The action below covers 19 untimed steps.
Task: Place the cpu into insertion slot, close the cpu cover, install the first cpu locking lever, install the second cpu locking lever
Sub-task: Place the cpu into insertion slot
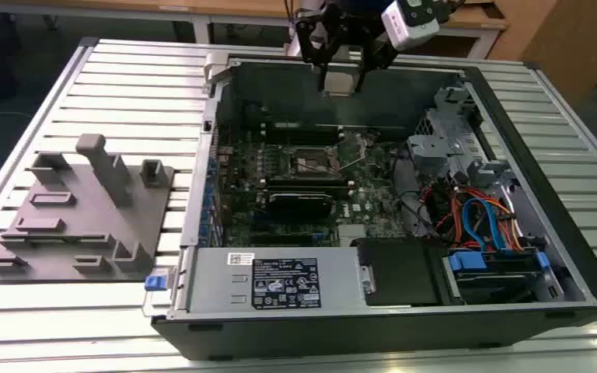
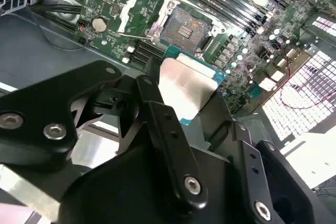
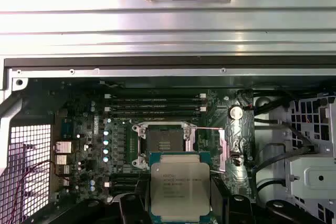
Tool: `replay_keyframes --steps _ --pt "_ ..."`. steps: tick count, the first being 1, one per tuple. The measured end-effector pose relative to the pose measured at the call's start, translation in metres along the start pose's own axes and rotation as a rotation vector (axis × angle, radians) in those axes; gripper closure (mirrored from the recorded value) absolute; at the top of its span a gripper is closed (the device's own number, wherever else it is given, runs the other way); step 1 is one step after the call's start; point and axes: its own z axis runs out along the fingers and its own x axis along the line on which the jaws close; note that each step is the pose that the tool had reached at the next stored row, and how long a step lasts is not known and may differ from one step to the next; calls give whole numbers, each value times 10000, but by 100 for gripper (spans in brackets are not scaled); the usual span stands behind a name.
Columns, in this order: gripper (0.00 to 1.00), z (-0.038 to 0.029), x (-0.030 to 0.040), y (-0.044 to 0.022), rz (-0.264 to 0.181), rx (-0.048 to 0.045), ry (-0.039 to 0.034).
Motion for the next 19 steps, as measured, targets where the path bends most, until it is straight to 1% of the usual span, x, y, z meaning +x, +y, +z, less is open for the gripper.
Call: replay_keyframes --steps 19 --pt "46 16 9 0 42 1 -4"
